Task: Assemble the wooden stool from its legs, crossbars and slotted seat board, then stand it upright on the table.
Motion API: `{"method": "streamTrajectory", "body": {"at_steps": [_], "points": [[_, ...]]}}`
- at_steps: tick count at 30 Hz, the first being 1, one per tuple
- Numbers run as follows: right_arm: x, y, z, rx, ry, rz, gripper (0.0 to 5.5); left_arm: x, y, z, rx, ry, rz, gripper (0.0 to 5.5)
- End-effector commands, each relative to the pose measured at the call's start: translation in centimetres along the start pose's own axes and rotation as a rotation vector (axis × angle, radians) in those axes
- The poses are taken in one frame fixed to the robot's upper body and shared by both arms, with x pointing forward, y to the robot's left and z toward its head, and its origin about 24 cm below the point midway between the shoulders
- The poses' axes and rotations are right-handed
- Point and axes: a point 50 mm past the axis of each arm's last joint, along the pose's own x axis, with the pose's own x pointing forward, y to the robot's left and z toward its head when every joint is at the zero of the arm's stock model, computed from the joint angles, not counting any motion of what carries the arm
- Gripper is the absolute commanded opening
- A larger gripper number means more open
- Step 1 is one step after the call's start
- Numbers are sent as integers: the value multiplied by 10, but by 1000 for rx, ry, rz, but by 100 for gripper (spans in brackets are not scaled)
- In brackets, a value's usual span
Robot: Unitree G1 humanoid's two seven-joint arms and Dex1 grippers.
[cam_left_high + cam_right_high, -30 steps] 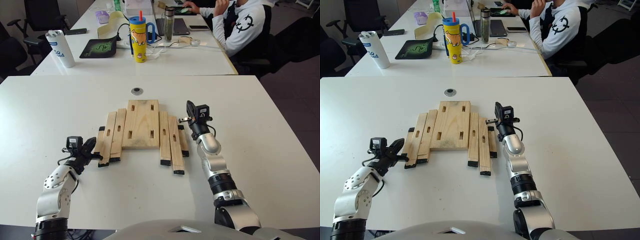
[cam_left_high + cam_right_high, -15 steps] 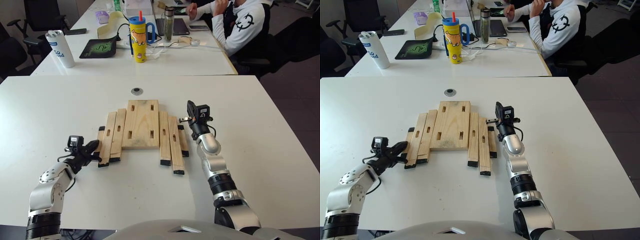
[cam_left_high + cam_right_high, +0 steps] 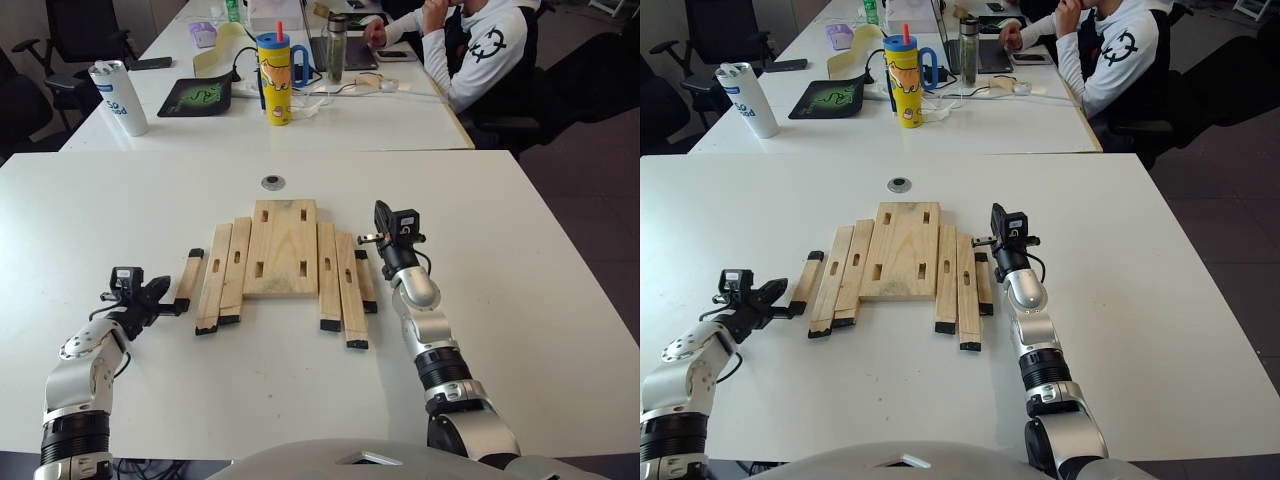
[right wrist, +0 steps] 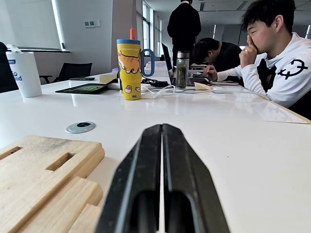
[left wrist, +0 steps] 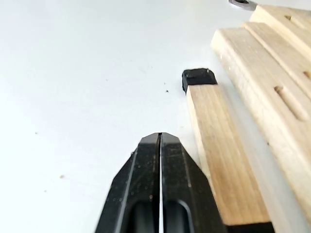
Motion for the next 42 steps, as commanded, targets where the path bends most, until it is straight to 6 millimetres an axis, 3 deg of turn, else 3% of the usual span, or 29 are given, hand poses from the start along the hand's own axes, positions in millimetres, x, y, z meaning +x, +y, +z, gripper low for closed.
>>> {"method": "streamTrajectory", "body": {"at_steps": [1,15,29,36,39,42], "points": [[0,-1,0,-4,1,-13,0,0,-1,10,-48,-33,-16,27],[-2,0,-3,-22,8,-11,0,-8,-27,-6,-90,75,-100,217],[-3,-2,-3,-27,6,-22,0,-5,-27,-18,50,147,-44,217],[-4,-1,-1,-27,0,-19,0,-2,-30,-18,27,142,-51,131],[-3,0,0,-26,-3,-9,0,-1,-27,-13,58,108,-23,131],[2,2,4,0,-8,23,0,1,-27,10,142,-40,13,131]]}}
